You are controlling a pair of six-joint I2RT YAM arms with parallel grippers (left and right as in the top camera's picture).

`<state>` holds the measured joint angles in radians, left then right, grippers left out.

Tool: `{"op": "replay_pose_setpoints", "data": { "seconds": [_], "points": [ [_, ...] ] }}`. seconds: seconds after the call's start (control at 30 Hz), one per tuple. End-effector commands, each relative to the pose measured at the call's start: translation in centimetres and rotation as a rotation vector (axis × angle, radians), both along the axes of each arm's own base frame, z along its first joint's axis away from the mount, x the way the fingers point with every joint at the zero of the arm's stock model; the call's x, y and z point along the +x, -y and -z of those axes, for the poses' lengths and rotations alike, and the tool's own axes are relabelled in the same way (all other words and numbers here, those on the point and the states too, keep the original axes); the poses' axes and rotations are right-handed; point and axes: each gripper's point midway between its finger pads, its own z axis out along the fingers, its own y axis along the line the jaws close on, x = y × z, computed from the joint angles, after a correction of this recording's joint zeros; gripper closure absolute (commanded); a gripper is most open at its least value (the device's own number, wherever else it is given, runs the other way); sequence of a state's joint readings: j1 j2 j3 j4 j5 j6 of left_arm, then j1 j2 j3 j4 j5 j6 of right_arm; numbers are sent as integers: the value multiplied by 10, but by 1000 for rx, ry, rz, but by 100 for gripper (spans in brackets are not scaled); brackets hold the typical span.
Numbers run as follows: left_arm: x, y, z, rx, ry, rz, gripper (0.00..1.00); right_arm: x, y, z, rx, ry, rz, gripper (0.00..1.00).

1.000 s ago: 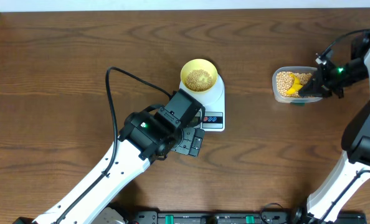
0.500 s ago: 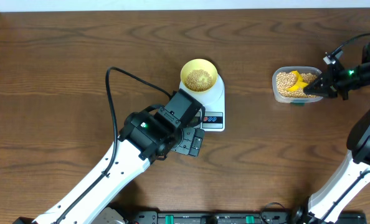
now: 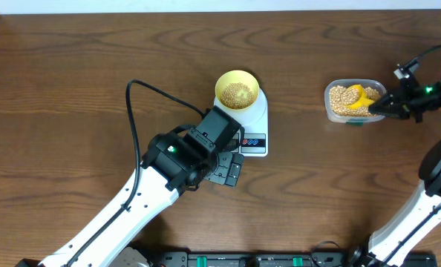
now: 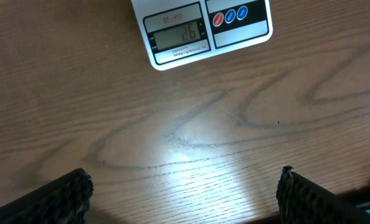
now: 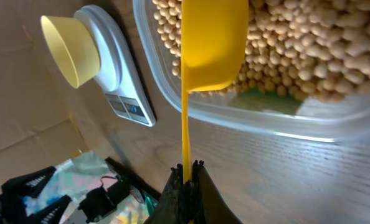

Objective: Scoop item into bowl and weigh 50g on scale
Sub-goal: 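Lift the refilled scoop out of the tub with the right gripper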

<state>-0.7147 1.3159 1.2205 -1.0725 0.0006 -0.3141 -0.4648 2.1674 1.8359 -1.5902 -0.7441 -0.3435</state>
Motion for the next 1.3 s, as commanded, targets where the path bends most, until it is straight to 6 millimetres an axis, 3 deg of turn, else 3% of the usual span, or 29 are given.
{"op": "replay_pose_setpoints", "data": {
  "seconds": [0.0, 0.3, 0.87, 1.07, 1.27],
  "points": [
    [4, -1, -3, 8, 13, 2, 3, 0, 2, -4, 65, 41, 9, 99],
    [4, -1, -3, 8, 13, 2, 3, 3, 5, -11, 110, 74, 35, 99],
    [4, -1, -3, 8, 13, 2, 3, 17, -16, -49, 319, 217, 73, 99],
    [4, -1, -3, 8, 13, 2, 3, 23, -34, -56, 361, 234, 55, 99],
    [4, -1, -3, 8, 13, 2, 4, 25, -68, -59, 388, 232, -21, 99]
  ]
}}
